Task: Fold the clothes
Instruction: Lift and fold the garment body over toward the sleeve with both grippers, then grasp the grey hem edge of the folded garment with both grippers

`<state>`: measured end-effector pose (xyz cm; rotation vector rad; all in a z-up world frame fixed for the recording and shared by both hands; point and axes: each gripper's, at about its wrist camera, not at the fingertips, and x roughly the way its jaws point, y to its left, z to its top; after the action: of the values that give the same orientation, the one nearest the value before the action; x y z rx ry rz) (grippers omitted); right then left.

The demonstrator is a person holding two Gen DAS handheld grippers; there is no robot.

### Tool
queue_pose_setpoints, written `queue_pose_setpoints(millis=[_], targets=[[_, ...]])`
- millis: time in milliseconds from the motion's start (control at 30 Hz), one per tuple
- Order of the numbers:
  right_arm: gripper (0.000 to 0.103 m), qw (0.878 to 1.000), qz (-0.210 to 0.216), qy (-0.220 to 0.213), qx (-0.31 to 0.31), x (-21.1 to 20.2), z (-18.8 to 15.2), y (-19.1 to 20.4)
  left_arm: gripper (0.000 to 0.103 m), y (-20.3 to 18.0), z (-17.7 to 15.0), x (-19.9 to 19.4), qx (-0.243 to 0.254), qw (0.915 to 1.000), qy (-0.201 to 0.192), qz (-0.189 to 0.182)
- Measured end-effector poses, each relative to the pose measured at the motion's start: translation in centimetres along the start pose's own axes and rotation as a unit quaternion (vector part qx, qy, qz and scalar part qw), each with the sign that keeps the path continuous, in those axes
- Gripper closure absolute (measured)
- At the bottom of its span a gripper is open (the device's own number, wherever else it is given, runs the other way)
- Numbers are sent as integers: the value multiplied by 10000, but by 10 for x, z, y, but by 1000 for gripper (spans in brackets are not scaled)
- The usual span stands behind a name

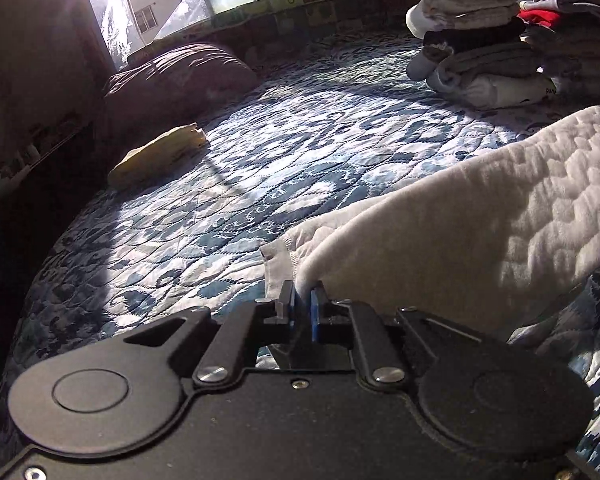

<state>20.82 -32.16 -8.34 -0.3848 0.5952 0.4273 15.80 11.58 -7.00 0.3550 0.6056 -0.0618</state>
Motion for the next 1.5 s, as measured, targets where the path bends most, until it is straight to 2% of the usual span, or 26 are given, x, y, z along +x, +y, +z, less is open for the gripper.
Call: queue_pose_setpoints(millis=[300,433,733,967,1033,1100,1133,1167,1233,1300,1367,1433,1500], targets=[[100,9997,-71,220,77,35,8,-8,97,12,29,41,115,9999,77,66],[100,9993,-74,352,80,48,8,-8,97,16,40,57,313,9994,127,75],[100,9979,17,574,308,66,10,-14,97,23,54,94,496,9970,587,-130],[99,9974,-8,683,234,69,12,-11,97,31,54,103,291,9950,888,-359],[97,9972,-100,715,181,71,13,-8,94,37,50,112,82,9924,1105,-529],[88,9969,-302,703,203,67,17,-7,82,51,50,109,-385,9930,1032,-419],[77,9968,-382,658,229,63,19,-7,70,61,49,103,-735,9925,921,-323],[69,9972,-412,561,268,56,20,-6,69,70,48,96,-1075,9907,801,-226],[64,9977,-458,354,349,42,21,-6,70,88,41,80,-1684,9837,631,-60],[63,9980,-502,152,355,30,22,1,70,100,29,67,-2239,9732,520,-50],[63,9987,-331,-81,383,20,22,12,70,105,15,58,-2802,9587,421,-222],[63,9991,-82,-168,383,19,23,24,70,101,5,53,-3118,9489,268,-410],[63,9988,175,-173,419,25,22,37,70,87,3,55,-3103,9488,218,-548]])
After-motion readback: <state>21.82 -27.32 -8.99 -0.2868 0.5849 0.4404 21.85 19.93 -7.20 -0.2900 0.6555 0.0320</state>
